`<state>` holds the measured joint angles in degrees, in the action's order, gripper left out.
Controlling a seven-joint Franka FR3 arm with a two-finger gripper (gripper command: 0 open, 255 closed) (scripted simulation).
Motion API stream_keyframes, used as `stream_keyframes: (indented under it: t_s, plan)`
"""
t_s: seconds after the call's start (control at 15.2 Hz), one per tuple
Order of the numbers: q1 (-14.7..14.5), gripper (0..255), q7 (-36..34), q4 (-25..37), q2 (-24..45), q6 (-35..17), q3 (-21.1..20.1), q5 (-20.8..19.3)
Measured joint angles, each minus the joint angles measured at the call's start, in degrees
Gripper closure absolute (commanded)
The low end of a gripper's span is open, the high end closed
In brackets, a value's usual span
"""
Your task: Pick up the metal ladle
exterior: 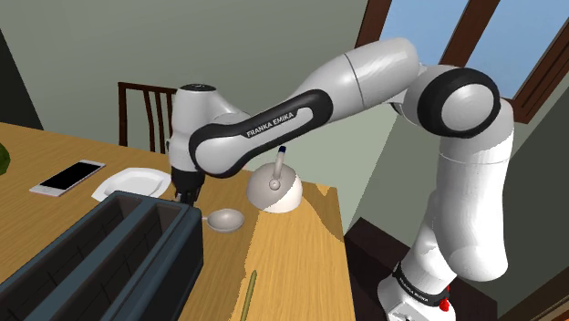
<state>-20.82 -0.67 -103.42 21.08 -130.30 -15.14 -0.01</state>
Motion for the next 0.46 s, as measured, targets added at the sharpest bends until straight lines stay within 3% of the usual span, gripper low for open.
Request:
stream_keyframes:
  t_s: [0.46]
  plan:
    - [0.3,255,0.1,2.1,-2.2,4.3,-0.2,0.6]
